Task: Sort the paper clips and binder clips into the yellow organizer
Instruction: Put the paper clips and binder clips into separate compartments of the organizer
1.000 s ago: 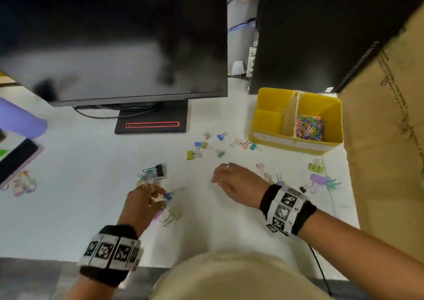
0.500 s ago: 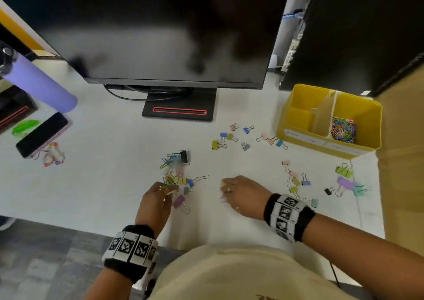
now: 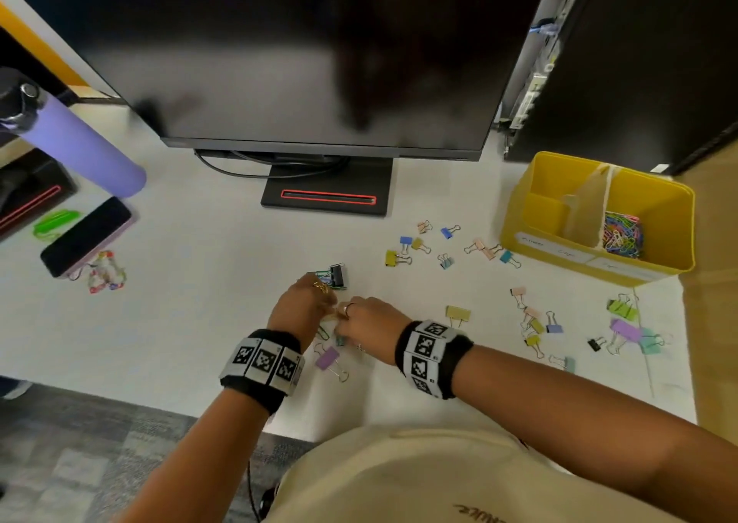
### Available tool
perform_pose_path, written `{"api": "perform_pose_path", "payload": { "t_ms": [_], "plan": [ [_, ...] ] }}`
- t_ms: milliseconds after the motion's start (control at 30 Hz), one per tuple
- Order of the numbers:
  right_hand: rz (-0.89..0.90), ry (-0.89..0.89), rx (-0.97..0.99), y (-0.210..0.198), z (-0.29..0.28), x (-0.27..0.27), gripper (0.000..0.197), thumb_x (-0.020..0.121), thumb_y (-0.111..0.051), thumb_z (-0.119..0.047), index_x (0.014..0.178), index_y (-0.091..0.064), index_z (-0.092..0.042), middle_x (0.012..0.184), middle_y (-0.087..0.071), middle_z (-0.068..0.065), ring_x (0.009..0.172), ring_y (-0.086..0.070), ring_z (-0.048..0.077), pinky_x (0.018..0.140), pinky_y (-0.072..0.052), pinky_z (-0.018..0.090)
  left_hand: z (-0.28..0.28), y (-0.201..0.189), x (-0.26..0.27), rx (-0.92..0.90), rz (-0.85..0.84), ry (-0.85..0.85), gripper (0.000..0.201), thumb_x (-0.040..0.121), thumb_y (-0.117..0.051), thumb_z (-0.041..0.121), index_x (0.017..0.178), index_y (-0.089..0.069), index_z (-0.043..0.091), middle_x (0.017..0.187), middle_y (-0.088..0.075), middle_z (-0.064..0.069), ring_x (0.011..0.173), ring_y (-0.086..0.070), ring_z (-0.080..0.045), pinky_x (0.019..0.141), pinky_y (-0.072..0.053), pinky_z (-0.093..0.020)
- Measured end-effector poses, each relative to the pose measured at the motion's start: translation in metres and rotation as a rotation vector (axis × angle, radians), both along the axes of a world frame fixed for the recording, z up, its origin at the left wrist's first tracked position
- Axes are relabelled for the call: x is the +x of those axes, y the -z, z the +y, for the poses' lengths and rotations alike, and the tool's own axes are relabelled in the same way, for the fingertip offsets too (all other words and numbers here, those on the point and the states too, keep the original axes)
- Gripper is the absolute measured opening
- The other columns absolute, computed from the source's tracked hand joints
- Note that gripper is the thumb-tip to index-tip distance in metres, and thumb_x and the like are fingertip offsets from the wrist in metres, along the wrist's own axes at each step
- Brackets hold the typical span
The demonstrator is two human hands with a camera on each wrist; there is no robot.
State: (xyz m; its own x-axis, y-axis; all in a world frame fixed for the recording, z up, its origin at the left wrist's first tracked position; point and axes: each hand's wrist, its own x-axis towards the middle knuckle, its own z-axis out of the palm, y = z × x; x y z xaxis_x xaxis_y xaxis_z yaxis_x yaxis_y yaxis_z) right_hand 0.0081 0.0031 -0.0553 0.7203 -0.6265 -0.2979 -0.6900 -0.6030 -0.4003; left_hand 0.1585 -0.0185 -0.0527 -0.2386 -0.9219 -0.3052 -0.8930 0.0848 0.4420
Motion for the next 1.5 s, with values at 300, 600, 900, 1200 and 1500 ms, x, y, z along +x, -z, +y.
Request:
{"api": "perform_pose_path", "payload": {
  "t_ms": [300, 600, 900, 1200, 1500],
  "plan": [
    [0.051, -0.124, 0.08, 0.007, -0.006, -0.008, 0.031, 0.085, -0.046, 0.006, 0.112, -0.058, -0.001, 0.117, -0.052, 0.021, 0.11, -0.046, 0.035, 0.085, -0.048, 0.043, -0.016, 0.004, 0.008, -0.01, 0.224, -0.07, 0.007, 0.074, -0.069, -0.008, 0.079, -0.072, -0.005, 0.089, -0.07, -0.019, 0.082, -0.066, -0.027, 0.078, -0.054, -0.027],
    [-0.209, -0.055, 0.125, 0.01, 0.009, -0.011, 0.024, 0.085, -0.052, 0.001, 0.108, -0.06, -0.003, 0.107, -0.055, 0.02, 0.095, -0.053, 0.034, 0.077, -0.048, 0.038, -0.014, -0.021, 0.034, -0.156, 0.365, -0.266, 0.006, 0.071, -0.076, 0.002, 0.077, -0.075, 0.005, 0.076, -0.067, 0.002, 0.068, -0.059, 0.019, 0.066, -0.041, 0.007],
    [0.039, -0.132, 0.195, 0.007, 0.015, -0.042, 0.023, 0.086, -0.041, 0.005, 0.092, -0.063, 0.009, 0.109, -0.055, 0.026, 0.096, -0.054, 0.037, 0.079, -0.042, 0.04, -0.015, -0.005, 0.07, -0.14, 0.125, -0.513, 0.011, 0.081, -0.068, 0.01, 0.087, -0.075, 0.005, 0.099, -0.074, -0.012, 0.081, -0.062, -0.017, 0.077, -0.036, -0.017],
    [-0.131, 0.123, -0.075, -0.02, -0.025, -0.034, 0.02, 0.085, -0.054, -0.004, 0.101, -0.064, -0.006, 0.11, -0.059, 0.015, 0.1, -0.053, 0.031, 0.081, -0.049, 0.041, -0.005, -0.004, 0.057, -0.277, -0.107, -0.36, 0.024, 0.087, -0.059, 0.01, 0.109, -0.067, 0.013, 0.121, -0.053, -0.011, 0.116, -0.043, -0.031, 0.083, -0.051, -0.042],
    [-0.066, 0.263, 0.075, -0.004, -0.074, 0.014, 0.022, 0.085, -0.051, -0.002, 0.104, -0.061, 0.0, 0.108, -0.058, 0.018, 0.103, -0.052, 0.033, 0.082, -0.044, 0.039, -0.01, 0.01, 0.023, 0.075, -0.125, -0.159, 0.069, 0.085, -0.064, 0.022, 0.145, -0.028, 0.024, 0.134, -0.037, -0.011, 0.122, -0.042, -0.03, 0.106, -0.04, -0.039]
  ]
}}
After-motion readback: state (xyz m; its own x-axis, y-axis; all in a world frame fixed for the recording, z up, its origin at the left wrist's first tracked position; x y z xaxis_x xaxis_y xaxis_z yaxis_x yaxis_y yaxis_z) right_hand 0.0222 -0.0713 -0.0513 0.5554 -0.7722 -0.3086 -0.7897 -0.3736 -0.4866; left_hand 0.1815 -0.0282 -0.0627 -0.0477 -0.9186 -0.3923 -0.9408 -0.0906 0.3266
